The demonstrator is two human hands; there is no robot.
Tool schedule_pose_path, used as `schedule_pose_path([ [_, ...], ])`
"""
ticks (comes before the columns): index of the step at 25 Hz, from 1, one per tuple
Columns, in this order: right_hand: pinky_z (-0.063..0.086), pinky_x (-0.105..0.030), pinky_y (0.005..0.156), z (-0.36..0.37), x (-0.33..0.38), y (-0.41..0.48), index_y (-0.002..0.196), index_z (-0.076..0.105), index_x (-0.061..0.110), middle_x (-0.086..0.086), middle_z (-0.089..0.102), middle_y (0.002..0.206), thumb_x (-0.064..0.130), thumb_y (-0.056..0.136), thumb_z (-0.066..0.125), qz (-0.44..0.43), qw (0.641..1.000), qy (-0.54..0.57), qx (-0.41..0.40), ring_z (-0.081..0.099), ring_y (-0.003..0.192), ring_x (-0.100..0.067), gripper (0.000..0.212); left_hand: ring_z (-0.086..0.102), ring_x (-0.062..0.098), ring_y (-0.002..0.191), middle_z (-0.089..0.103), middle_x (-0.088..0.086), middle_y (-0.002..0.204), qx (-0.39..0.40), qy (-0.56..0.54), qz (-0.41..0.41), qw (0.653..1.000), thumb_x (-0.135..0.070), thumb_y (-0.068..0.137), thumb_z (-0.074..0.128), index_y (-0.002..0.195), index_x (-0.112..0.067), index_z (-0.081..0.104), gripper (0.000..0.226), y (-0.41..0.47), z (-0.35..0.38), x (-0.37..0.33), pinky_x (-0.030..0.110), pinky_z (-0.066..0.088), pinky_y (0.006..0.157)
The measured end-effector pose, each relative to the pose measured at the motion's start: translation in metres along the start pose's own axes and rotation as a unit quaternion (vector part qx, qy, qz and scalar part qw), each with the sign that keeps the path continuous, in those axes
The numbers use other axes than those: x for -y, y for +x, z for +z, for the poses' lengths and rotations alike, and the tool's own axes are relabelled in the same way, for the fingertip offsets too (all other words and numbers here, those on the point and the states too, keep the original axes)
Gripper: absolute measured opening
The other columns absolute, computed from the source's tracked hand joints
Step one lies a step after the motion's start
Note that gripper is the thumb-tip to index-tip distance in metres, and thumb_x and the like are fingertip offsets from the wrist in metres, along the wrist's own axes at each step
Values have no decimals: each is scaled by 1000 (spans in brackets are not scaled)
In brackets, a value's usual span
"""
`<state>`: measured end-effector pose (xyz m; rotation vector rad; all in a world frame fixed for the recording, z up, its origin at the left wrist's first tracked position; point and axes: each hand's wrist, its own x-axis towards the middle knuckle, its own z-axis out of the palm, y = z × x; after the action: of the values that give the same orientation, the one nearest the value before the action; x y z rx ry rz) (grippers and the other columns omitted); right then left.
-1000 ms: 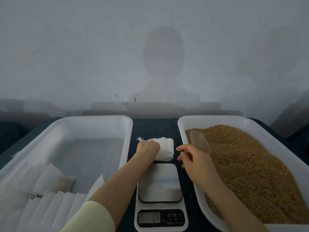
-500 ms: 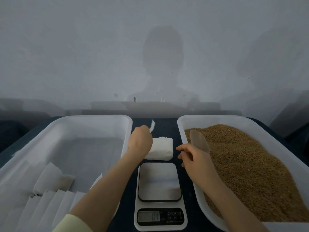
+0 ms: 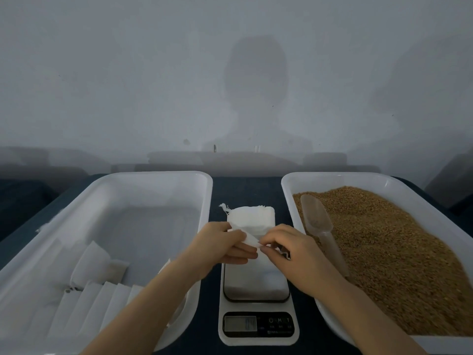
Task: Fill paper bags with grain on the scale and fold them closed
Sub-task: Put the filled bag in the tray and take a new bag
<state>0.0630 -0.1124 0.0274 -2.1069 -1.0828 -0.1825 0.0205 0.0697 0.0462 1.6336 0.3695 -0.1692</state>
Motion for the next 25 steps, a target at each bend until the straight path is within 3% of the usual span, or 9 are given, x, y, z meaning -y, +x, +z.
schedule_pose_path([
  [3,43,-14,72,-2,3,0,95,69,14,13,57,86,15,89,64,15,1000,4,-6,55,78,1,9,73,24,83,74,13,86,-6,-26,11,1000,-16,97,52,101,-16,52,4,1,1,3,36,60,75],
  [5,45,-14,70,-2,6,1,94,71,11,12,59,83,13,87,66,27,999,8,-27,57,76,-1,9,73,23,81,75,9,85,-10,-37,19,999,-25,97,53,93,-28,44,11,2,2,4,34,59,72],
  [8,43,-5,67,-7,10,2,87,71,19,17,64,78,16,86,67,83,993,33,-81,58,79,6,5,70,15,66,70,4,80,-92,-10,77,993,-36,95,55,109,-27,37,24,6,6,10,27,57,63],
  [10,41,-3,64,-10,10,1,83,69,24,17,64,71,19,86,67,130,985,64,-95,58,75,10,6,67,9,62,64,-2,75,-139,43,147,978,-34,92,59,106,-18,51,23,9,7,13,21,54,61],
  [13,42,-5,59,-11,11,2,81,70,22,13,66,68,23,85,68,157,980,97,-79,60,67,5,4,68,5,72,69,-7,77,-66,98,193,974,-32,89,63,88,-23,64,10,6,11,15,17,53,64],
  [18,48,-12,63,-6,10,2,82,69,19,7,67,72,31,83,69,157,982,99,-42,62,70,-1,12,72,11,77,74,-5,82,13,78,171,982,-32,90,63,91,-19,70,15,1,18,14,20,56,68],
  [25,52,-15,71,-4,5,4,83,72,21,7,71,78,17,79,73,189,971,144,-15,65,75,-1,6,72,14,80,75,-2,82,48,89,165,981,-25,96,56,90,-19,75,21,-2,14,13,20,56,68],
])
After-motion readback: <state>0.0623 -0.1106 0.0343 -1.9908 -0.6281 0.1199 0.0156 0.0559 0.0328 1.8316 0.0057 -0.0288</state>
